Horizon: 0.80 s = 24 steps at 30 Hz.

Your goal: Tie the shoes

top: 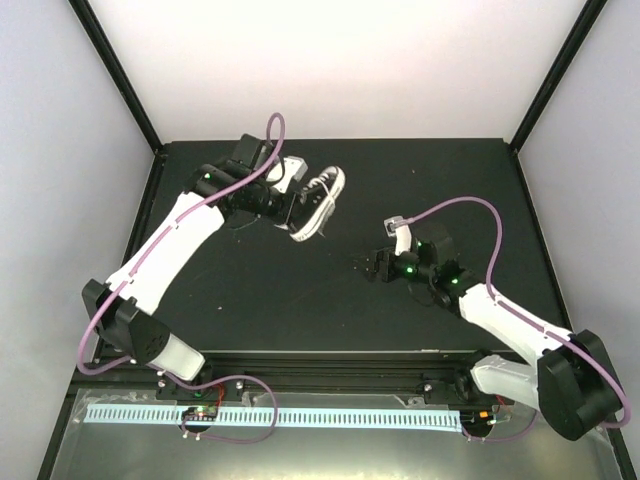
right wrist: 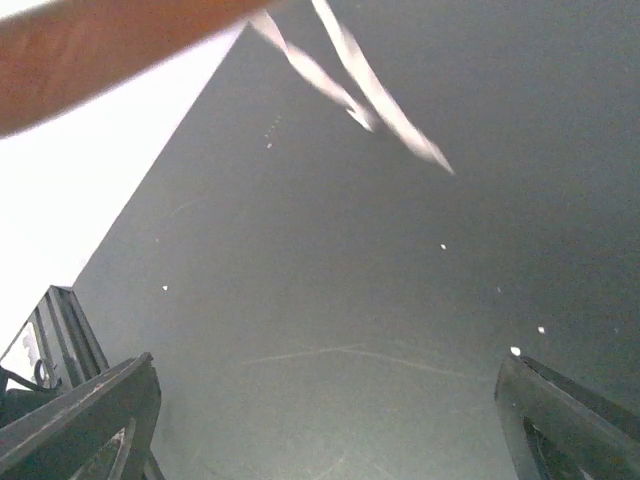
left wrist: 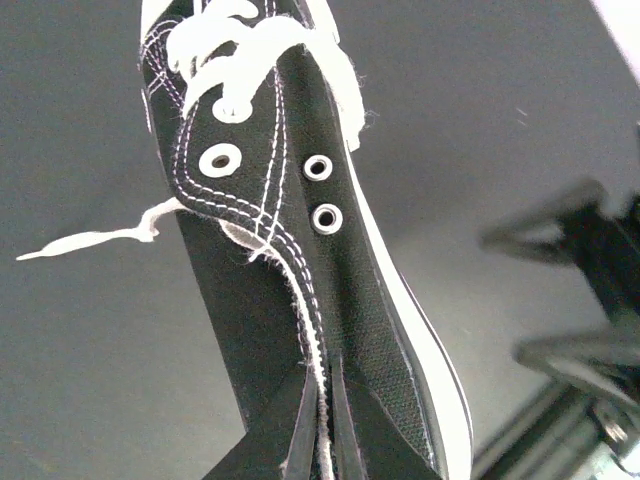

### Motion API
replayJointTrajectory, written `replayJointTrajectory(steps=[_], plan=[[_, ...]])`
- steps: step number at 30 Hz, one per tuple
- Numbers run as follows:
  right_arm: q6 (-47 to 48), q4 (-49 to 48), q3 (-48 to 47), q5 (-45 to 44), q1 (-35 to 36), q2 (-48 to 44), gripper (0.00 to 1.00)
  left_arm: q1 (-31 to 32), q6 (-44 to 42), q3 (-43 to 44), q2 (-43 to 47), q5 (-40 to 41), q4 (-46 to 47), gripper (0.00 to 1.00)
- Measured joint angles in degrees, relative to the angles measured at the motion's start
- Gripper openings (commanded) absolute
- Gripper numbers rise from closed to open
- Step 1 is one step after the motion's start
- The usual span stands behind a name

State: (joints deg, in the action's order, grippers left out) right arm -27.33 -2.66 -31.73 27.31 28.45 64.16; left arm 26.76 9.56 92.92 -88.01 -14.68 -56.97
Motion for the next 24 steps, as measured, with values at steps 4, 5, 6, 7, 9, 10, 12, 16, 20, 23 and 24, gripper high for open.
replayJointTrajectory(steps=[4, 5, 6, 7, 9, 10, 12, 16, 20, 23, 24], plan=[[2.32, -6.21, 1.84, -0.74, 0.74, -0.28, 1.00, 2.73, 1.11, -2.80, 3.93, -5.46, -2.23, 0.02], [2.93, -7.91, 2.86, -1.14, 0.79, -0.79, 1.00, 2.80, 1.46, -3.19, 4.90, -6.38, -2.93, 0.02], [3.56, -9.27, 3.91, -1.31, 0.76, -1.27, 1.00, 2.80, 1.77, -3.37, 5.75, -7.21, -3.50, 0.02], [4.26, -10.51, 4.90, -1.31, 0.79, -1.53, 1.00, 2.84, 2.01, -3.39, 6.43, -8.07, -3.91, 0.02], [5.16, -12.11, 5.75, -0.85, 0.79, -1.29, 1.00, 2.84, 2.43, -3.39, 7.82, -10.40, -4.31, 0.02], [5.51, -12.87, 5.81, -0.39, 0.79, -0.98, 1.00, 2.84, 2.51, -3.39, 8.26, -11.58, -4.31, 0.01], [6.27, -14.97, 5.81, 0.48, 0.85, 0.07, 1.00, 2.97, 2.49, -3.39, 8.90, -14.05, -4.33, 0.02], [7.89, -17.55, 5.66, 1.79, 1.05, 3.26, 0.98, 3.48, 1.73, -3.37, 8.68, -17.40, -5.40, 0.02], [9.22, -17.88, 4.00, 2.78, 1.18, 7.04, 0.93, 3.74, 1.22, -3.34, 8.37, -18.69, -7.30, 0.01], [9.75, -18.71, 2.21, 3.34, 1.25, 9.31, 0.85, 3.76, 0.94, -3.23, 8.37, -19.21, -7.76, 0.02], [9.86, -18.99, 1.25, 3.74, 1.31, 10.29, 0.84, 3.76, 0.90, -3.13, 8.35, -19.23, -7.74, 0.02]])
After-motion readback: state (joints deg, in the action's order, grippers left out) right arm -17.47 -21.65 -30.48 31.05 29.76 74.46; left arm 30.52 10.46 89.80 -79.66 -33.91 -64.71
